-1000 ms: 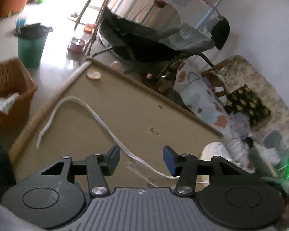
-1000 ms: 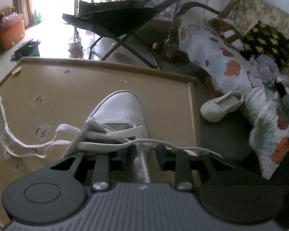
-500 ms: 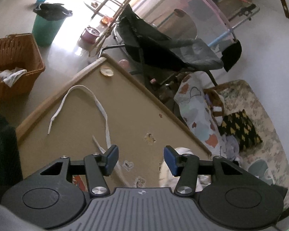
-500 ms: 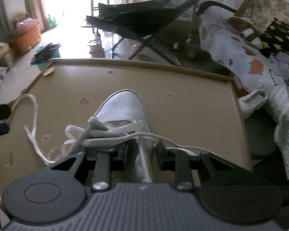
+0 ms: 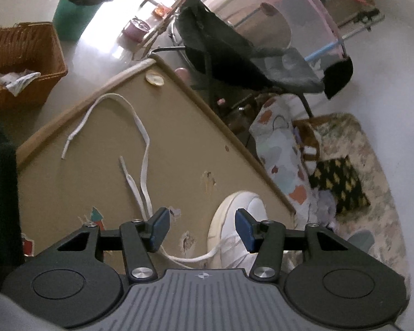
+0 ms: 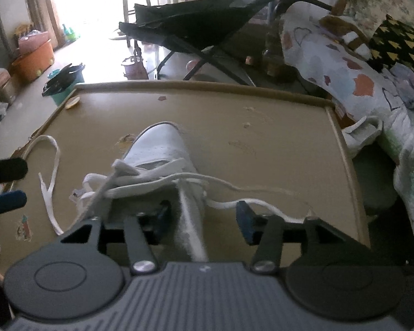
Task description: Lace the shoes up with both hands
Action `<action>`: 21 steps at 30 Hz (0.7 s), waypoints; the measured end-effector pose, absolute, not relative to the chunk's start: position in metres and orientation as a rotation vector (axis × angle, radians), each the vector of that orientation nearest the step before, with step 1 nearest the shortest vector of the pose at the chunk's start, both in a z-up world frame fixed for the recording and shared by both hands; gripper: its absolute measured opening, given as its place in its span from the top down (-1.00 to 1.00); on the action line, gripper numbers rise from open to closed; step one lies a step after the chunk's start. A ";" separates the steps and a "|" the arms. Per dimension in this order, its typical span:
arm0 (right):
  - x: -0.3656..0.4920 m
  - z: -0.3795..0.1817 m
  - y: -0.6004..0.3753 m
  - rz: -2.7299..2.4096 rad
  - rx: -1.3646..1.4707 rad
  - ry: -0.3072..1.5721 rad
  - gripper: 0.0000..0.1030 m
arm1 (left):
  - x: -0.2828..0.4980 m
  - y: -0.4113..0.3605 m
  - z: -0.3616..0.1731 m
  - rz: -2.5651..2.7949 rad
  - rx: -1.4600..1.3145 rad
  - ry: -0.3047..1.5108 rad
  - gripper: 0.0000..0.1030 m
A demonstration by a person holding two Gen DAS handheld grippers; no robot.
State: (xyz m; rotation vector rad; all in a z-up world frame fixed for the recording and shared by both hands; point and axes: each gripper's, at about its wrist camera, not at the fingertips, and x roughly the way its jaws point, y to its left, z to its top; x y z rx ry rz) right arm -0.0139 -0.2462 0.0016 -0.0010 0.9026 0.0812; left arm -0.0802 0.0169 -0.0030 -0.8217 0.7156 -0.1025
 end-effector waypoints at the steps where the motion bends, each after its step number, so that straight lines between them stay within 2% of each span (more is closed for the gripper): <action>1: -0.015 0.000 -0.247 0.094 -0.008 0.894 -0.12 | -0.079 0.016 -0.004 -0.110 -0.830 0.723 -0.05; 16: -0.019 -0.009 -0.265 0.175 0.053 0.847 -0.13 | -0.066 -0.023 -0.033 -0.059 -1.320 0.758 -0.03; 21: -0.019 -0.009 -0.268 0.187 0.065 0.844 -0.12 | -0.076 -0.040 -0.030 -0.009 -1.389 0.796 0.02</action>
